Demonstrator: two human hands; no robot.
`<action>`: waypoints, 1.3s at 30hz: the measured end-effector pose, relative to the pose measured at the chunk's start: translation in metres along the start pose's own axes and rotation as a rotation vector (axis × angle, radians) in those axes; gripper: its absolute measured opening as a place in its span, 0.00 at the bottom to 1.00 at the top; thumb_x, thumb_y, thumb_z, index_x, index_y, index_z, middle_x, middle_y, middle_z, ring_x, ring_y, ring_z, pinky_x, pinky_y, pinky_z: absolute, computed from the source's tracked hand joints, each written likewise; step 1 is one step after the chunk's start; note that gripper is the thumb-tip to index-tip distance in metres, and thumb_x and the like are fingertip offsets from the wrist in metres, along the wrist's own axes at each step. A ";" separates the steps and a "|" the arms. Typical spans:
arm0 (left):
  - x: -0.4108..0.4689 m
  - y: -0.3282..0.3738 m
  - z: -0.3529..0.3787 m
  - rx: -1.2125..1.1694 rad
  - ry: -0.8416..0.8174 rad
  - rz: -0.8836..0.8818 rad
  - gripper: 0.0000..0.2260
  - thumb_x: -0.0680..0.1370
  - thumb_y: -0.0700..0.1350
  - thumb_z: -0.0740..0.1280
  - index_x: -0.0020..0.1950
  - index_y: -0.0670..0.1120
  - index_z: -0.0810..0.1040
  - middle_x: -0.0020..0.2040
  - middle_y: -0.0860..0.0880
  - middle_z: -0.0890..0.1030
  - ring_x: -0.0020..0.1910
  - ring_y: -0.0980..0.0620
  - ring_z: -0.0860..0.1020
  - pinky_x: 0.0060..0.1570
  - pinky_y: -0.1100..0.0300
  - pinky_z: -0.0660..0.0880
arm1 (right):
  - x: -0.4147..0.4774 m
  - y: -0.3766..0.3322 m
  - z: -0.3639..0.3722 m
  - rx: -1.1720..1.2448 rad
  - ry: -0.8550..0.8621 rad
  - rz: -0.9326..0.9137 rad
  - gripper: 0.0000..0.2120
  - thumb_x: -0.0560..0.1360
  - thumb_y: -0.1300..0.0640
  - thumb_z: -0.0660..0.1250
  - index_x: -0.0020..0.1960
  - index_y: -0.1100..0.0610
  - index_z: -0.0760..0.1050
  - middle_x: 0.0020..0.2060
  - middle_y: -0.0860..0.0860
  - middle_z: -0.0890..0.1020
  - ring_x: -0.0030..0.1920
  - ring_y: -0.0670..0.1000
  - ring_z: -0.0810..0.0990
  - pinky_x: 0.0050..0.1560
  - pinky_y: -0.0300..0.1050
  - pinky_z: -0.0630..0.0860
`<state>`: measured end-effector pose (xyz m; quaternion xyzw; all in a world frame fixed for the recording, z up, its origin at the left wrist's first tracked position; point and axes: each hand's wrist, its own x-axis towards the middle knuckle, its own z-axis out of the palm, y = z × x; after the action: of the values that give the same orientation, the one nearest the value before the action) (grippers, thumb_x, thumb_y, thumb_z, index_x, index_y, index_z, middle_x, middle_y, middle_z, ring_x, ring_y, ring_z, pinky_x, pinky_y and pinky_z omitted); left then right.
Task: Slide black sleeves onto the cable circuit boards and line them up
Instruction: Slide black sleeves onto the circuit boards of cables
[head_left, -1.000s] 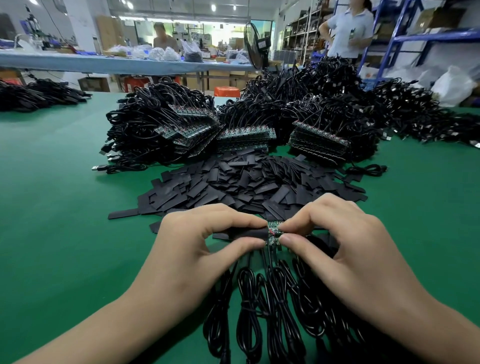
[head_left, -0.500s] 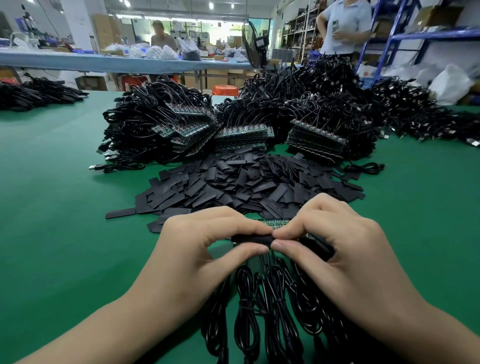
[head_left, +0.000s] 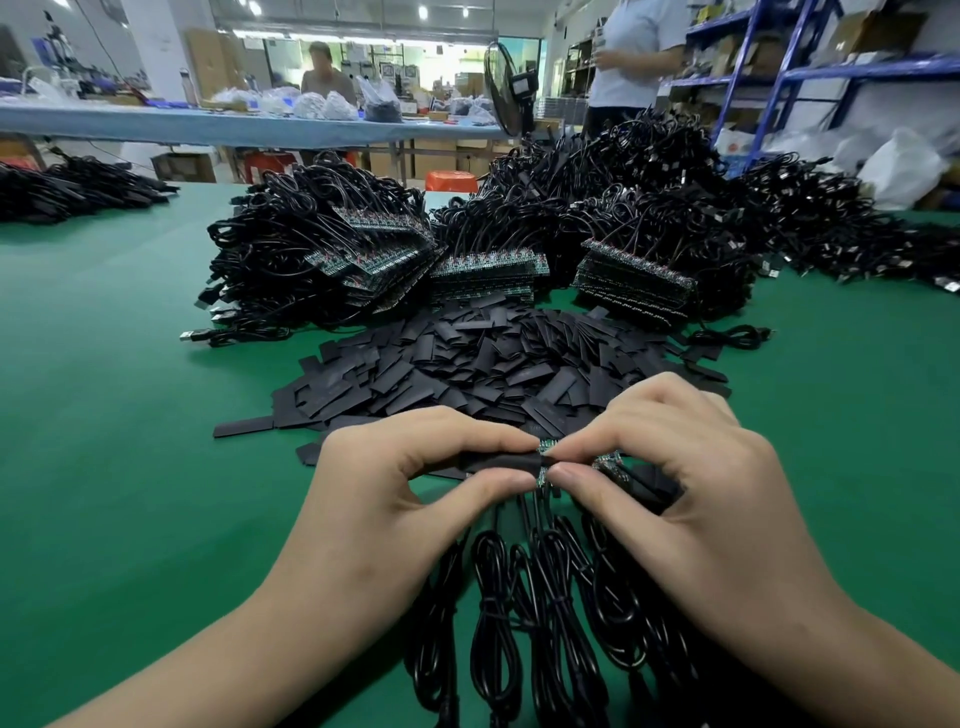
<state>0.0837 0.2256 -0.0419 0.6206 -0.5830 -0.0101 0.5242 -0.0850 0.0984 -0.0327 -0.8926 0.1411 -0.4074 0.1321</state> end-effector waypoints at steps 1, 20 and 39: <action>0.000 0.001 0.000 0.003 -0.005 0.004 0.08 0.73 0.51 0.75 0.52 0.56 0.87 0.48 0.62 0.85 0.50 0.60 0.84 0.52 0.67 0.77 | 0.000 0.000 0.000 0.002 0.002 -0.007 0.02 0.73 0.49 0.74 0.45 0.47 0.84 0.40 0.38 0.79 0.49 0.43 0.78 0.53 0.46 0.70; 0.001 0.009 0.003 0.084 0.196 -0.031 0.21 0.67 0.57 0.80 0.57 0.53 0.83 0.43 0.58 0.84 0.46 0.58 0.84 0.51 0.66 0.77 | -0.002 -0.008 0.004 0.089 0.072 0.133 0.02 0.70 0.49 0.75 0.39 0.44 0.82 0.38 0.39 0.79 0.45 0.45 0.80 0.47 0.46 0.73; 0.003 -0.001 0.004 0.141 0.083 -0.063 0.24 0.74 0.58 0.75 0.68 0.55 0.79 0.52 0.62 0.82 0.54 0.60 0.81 0.57 0.69 0.74 | 0.011 -0.002 -0.010 0.082 0.035 0.220 0.06 0.74 0.50 0.75 0.39 0.45 0.82 0.35 0.38 0.83 0.38 0.42 0.83 0.38 0.32 0.74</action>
<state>0.0829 0.2205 -0.0427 0.6740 -0.5402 0.0404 0.5023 -0.0855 0.0954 -0.0182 -0.8584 0.2237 -0.4112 0.2098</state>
